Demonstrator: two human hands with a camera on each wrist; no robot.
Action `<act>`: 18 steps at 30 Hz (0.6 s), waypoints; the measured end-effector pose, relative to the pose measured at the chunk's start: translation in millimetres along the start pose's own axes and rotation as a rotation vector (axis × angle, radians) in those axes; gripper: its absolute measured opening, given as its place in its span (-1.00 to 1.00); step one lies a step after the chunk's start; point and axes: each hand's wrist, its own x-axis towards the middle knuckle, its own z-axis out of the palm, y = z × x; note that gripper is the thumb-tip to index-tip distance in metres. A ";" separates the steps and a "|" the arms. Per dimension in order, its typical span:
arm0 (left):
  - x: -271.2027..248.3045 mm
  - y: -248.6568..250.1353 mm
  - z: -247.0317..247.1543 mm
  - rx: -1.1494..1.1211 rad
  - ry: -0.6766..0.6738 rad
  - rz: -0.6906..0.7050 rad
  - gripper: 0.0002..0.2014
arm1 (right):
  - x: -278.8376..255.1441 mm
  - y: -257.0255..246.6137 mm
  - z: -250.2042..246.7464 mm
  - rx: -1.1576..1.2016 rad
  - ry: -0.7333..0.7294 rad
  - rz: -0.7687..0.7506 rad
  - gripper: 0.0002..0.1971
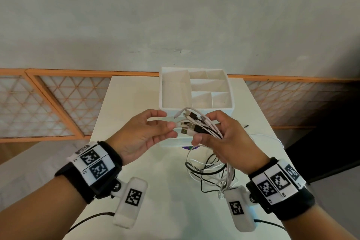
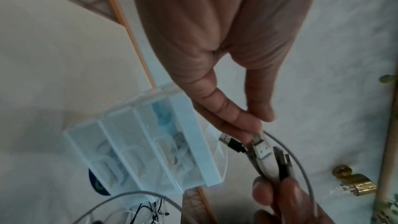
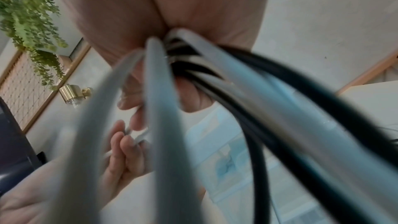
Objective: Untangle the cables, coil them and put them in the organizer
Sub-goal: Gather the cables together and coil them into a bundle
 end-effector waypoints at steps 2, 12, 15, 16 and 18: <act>0.0 2.6 -3.8 0.034 0.010 0.031 -0.58 | 0.0 2.1 0.4 0.004 -0.010 0.003 -0.66; 2.5 1.7 4.8 0.407 0.008 0.203 -0.87 | 8.2 8.4 5.5 -0.075 -0.103 0.024 -0.62; 0.5 1.7 15.0 0.526 -0.024 0.261 -0.91 | 9.5 8.8 9.4 -0.085 -0.090 0.020 -0.62; 1.0 2.2 16.6 0.517 -0.008 0.261 -0.88 | 9.6 9.1 9.8 -0.062 -0.077 0.015 -0.63; 5.0 0.0 13.8 0.391 0.079 0.176 -0.68 | 8.4 8.7 9.1 0.004 -0.053 -0.002 -0.66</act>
